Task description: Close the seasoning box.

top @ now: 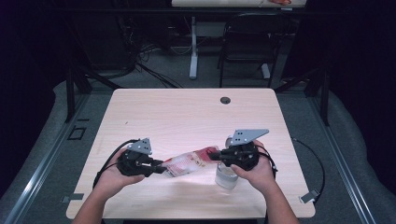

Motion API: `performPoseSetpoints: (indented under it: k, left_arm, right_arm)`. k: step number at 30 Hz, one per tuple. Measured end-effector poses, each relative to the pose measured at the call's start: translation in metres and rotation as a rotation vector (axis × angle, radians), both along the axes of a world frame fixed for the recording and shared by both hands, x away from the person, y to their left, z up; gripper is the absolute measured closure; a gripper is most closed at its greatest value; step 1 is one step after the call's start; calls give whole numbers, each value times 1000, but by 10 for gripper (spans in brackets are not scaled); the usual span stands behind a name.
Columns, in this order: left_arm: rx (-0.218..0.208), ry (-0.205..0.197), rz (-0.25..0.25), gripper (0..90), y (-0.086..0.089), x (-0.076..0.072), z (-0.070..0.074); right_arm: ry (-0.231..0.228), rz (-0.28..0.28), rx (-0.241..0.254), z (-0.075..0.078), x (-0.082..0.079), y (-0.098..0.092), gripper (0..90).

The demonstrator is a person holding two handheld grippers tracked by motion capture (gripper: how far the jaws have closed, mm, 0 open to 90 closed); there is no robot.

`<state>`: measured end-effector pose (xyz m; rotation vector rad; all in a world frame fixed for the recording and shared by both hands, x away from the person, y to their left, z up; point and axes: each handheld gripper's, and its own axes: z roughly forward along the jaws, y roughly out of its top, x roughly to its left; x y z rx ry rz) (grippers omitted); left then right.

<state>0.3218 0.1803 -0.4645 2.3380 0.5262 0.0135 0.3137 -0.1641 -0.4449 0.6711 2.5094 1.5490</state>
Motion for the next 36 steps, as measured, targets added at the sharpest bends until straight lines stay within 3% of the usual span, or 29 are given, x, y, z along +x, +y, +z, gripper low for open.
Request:
performPoseSetpoints:
  k: [20,32,36]
  left_arm:
    - [37,-33,-21,773,-2,-3,20]
    - [41,-22,-36,774,-3,-1,24]
    - [40,-21,-37,775,-4,-1,25]
  right_arm:
    - [12,-3,7,-2,-4,-7,875]
    - [-4,-40,7,1,-8,-17,795]
    - [-10,-49,7,1,-8,-21,840]
